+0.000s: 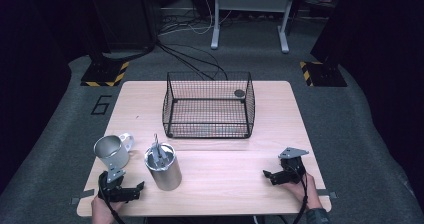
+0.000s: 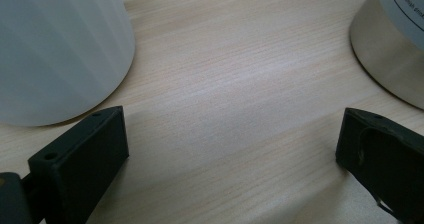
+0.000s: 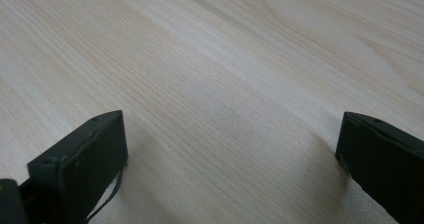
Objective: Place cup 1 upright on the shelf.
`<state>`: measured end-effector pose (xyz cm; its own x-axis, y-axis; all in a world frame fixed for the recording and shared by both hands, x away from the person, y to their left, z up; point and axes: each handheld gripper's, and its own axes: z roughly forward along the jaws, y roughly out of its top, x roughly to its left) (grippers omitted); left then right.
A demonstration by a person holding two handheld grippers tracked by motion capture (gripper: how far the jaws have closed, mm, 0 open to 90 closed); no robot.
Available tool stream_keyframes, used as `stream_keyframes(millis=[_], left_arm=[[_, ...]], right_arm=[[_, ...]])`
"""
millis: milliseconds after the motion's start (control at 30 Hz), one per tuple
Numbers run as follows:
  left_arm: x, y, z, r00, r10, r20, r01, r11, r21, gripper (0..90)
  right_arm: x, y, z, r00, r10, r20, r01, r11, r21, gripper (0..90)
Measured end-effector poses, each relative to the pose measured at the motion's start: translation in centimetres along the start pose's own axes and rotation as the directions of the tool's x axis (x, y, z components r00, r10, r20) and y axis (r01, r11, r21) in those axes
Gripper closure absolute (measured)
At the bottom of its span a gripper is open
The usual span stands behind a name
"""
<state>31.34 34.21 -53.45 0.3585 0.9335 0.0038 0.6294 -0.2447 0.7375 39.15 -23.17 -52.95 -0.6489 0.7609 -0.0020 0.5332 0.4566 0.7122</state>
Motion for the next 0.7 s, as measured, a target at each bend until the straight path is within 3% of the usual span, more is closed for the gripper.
stream_keyframes(millis=[200, 500, 700], left_arm=[[-0.02, 0.0, 0.03, 1.0, -0.001, -0.001, 0.001, 1.0, -0.003, 0.0], [-0.16, 0.14, -0.02, 0.9993, 0.029, 0.022, -0.029, 0.9996, 0.007, 0.0], [-0.63, 0.16, -0.35, 0.998, 0.033, 0.055, -0.033, 0.9994, 0.002, 0.0]], right_arm=[[-0.09, 0.04, 0.05, 0.9998, 0.013, 0.017, -0.013, 1.0, 0.0, 0.0], [0.01, 0.06, 0.04, 0.9995, 0.022, 0.021, -0.022, 1.0, 0.002, 0.0], [0.0, 0.06, 0.06, 0.9996, 0.016, 0.023, -0.016, 1.0, -0.003, 0.0]])
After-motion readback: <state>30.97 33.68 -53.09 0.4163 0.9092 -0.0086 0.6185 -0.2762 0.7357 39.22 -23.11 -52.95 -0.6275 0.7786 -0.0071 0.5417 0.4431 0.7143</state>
